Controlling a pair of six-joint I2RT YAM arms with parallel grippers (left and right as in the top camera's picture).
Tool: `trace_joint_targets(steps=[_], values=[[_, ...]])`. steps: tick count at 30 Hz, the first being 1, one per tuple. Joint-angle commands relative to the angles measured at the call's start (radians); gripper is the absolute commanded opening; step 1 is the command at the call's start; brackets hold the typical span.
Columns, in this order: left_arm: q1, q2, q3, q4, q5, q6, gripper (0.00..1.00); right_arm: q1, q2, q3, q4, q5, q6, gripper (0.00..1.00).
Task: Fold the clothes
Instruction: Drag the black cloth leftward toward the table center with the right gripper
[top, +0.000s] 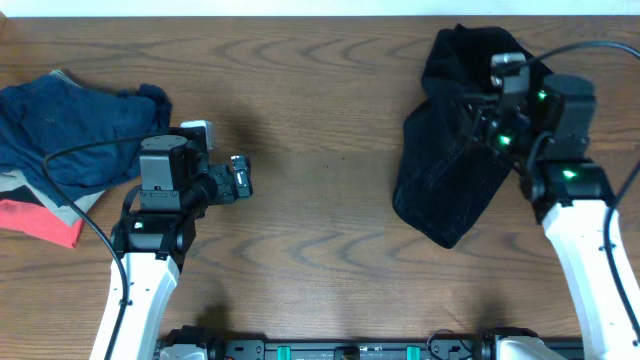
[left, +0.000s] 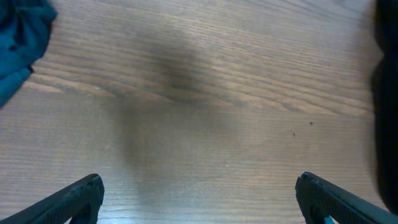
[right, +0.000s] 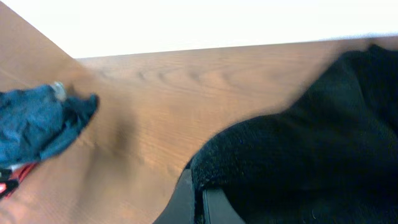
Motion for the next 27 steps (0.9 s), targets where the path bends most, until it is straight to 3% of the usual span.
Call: trace_joint_targets(steps=[1, 4, 7, 11, 20, 23, 27], values=[[-0.003, -0.001, 0.019, 0.01, 0.022, -0.009, 1.0, 0.103, 0.048, 0.016, 0.117, -0.076, -0.001, 0.02], [-0.003, 0.0, 0.019, 0.011, 0.022, -0.009, 1.0, 0.213, 0.117, 0.016, 0.247, -0.158, -0.013, 0.14], [-0.003, 0.0, 0.019, 0.009, 0.022, -0.009, 0.99, 0.288, 0.18, 0.016, 0.227, -0.074, -0.039, 0.62], [-0.003, 0.0, 0.019, 0.01, 0.023, -0.009, 0.99, 0.289, 0.206, 0.016, 0.079, 0.161, -0.038, 0.83], [-0.045, 0.067, 0.019, 0.021, 0.039, -0.009, 0.99, 0.131, 0.08, 0.016, -0.258, 0.475, -0.039, 0.91], [-0.102, 0.149, 0.019, 0.076, 0.064, -0.009, 0.99, 0.074, 0.031, 0.016, -0.378, 0.499, -0.039, 0.99], [-0.185, 0.282, 0.019, 0.183, 0.073, -0.009, 0.99, 0.008, -0.005, 0.016, -0.521, 0.499, -0.024, 0.99]])
